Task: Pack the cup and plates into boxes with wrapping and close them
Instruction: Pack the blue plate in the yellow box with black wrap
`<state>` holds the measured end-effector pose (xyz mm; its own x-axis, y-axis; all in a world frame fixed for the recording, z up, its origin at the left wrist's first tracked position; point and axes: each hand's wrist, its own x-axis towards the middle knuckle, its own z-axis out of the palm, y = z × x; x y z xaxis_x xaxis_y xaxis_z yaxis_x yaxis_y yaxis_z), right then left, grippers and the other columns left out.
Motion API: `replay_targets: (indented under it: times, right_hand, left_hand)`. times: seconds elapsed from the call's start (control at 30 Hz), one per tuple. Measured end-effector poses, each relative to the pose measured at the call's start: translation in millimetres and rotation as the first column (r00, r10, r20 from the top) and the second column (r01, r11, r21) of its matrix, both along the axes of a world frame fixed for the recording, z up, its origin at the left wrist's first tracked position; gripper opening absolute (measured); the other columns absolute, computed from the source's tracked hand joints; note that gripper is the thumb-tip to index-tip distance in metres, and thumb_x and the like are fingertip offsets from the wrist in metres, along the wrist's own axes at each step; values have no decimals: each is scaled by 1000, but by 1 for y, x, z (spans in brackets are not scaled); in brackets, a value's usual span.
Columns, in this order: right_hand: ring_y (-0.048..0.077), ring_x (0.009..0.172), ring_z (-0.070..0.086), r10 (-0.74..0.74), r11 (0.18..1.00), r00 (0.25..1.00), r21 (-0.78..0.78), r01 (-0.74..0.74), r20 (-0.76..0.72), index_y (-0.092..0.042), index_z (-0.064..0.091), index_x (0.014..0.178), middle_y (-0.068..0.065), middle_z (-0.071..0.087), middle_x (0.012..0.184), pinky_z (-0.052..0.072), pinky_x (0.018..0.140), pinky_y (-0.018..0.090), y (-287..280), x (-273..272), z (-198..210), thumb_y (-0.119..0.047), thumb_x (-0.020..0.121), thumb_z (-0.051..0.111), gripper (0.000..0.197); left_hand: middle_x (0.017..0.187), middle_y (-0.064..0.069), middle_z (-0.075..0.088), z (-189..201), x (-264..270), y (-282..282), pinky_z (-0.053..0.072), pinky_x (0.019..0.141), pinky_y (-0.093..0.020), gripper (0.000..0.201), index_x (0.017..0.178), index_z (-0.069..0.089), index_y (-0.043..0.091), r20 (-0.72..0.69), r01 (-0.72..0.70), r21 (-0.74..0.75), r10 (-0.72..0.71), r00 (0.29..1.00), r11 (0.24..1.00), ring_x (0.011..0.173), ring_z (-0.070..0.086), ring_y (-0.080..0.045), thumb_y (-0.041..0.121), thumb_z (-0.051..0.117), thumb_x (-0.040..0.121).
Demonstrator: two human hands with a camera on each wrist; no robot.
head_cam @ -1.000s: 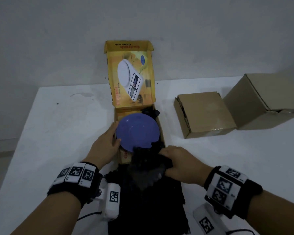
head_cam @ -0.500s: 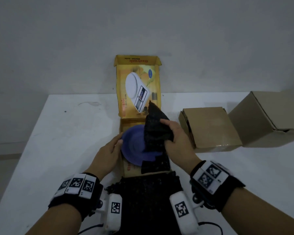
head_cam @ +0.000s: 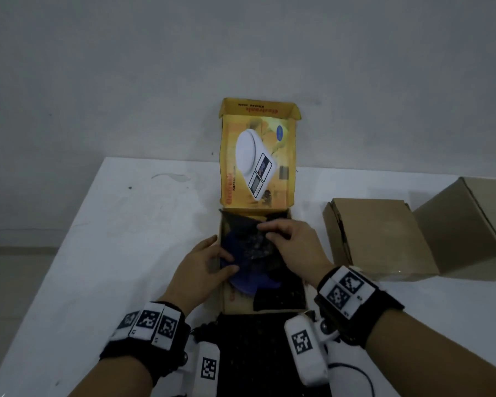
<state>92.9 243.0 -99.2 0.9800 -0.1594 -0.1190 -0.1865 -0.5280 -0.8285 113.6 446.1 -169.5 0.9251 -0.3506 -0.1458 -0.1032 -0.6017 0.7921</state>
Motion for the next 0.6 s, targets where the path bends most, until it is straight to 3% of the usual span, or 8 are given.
replay_targets:
  times: [0.03,0.1,0.17,0.27,0.37,0.47,0.53,0.6]
  right_hand:
    - [7,99,63,-14,1000,999,7,14,31,-32,68,102,-7,70,100,50,89,25,-3,7,0,-9,86,62,29]
    - [3,86,64,13,998,999,58,-15,30,-31,64,103,-9,70,85,50,80,18,-5,17,2,-6,80,69,34]
    - [0,72,61,71,986,997,151,-65,-34,-23,65,91,-9,66,74,47,72,15,-1,23,2,-8,78,73,22]
    - [6,66,56,106,991,985,94,-93,-138,-19,61,77,-8,60,68,40,64,17,7,23,-7,-19,82,72,12]
    - [15,73,50,-54,988,998,-147,55,13,-16,50,86,-2,54,77,35,65,24,-2,28,-9,-15,89,58,10]
    - [29,74,53,-69,943,948,-289,163,309,-11,51,91,12,57,92,44,64,37,-16,41,-6,5,83,46,18]
    - [35,81,56,134,864,971,-503,-16,200,-5,57,103,16,51,116,48,64,44,-19,49,-12,9,81,46,28]
    - [38,91,57,355,705,935,-655,-272,-6,-2,57,114,16,47,127,51,65,45,-18,50,-22,7,82,46,35]
  left_hand:
    - [142,2,45,-2,0,0,42,97,-29,18,87,62,39,-8,-21,-15,21,1000,1000,137,33,-8,44,74,75]
    - [142,9,43,-1,0,-3,45,100,-39,38,97,63,40,-41,-51,-90,48,998,995,137,33,-7,66,64,70]
    - [144,14,41,2,1,-6,44,103,-40,57,111,58,45,-113,-97,-211,74,991,973,134,38,-7,76,62,64]
    - [148,10,37,4,5,-9,45,100,-31,45,112,63,37,-99,-87,-196,68,993,977,130,44,-9,53,74,72]
    - [145,4,42,-4,9,-6,43,100,-29,25,94,73,13,-6,-62,-127,61,998,990,131,41,-9,32,75,78]
    - [132,6,50,-9,7,-3,43,97,-26,15,72,63,14,44,-51,-129,57,997,990,126,43,-3,17,78,73]
    - [127,11,49,-12,5,-4,45,99,-33,20,72,55,22,37,-56,-201,64,997,978,129,41,-2,17,74,69]
    - [130,11,48,-14,4,-5,46,100,-41,22,83,52,29,52,-56,-274,73,996,960,135,35,-3,27,64,65]
